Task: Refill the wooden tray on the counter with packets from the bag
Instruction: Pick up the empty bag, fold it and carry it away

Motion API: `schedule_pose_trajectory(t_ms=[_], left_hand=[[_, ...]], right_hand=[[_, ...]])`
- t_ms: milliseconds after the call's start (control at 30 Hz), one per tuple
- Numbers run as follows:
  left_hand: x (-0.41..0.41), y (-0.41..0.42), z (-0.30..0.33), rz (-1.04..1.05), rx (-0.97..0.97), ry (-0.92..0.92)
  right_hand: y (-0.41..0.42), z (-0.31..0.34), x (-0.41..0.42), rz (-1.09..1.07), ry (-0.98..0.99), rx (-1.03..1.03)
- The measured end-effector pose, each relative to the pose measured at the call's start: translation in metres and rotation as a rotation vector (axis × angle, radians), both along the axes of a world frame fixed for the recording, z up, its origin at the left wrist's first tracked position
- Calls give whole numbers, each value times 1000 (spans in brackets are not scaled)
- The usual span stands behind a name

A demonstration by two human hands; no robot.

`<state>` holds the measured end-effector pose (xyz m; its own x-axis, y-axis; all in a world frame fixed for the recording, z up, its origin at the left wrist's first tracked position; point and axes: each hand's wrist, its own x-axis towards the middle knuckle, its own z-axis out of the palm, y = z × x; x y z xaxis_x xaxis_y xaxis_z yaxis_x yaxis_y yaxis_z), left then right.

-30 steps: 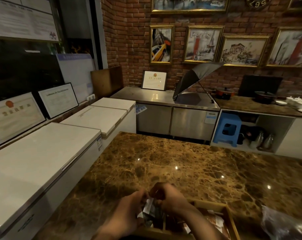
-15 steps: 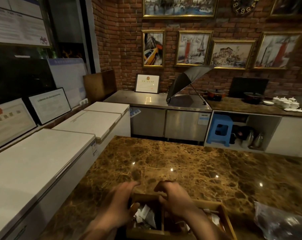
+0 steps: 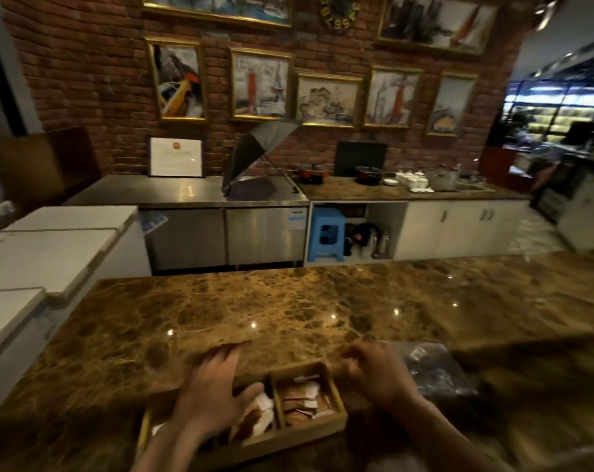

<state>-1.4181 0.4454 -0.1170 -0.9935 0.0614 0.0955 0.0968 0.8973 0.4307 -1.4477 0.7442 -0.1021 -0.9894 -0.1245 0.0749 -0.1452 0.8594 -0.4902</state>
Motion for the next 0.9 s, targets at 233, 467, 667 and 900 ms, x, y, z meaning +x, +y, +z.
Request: schedule_pose_trajectory(t_ms=[233, 467, 667, 900], left_hand=[[-19, 103, 13, -128, 6, -11], [-37, 199, 9, -197, -70, 47], [-51, 256, -15, -246, -97, -5], [-58, 279, -37, -313, -198, -50]], right_hand=[[117, -5, 16, -224, 64, 41], [203, -13, 13, -201, 23, 140], [236, -38, -3, -103, -47, 128], [239, -58, -15, 66, -87, 137]])
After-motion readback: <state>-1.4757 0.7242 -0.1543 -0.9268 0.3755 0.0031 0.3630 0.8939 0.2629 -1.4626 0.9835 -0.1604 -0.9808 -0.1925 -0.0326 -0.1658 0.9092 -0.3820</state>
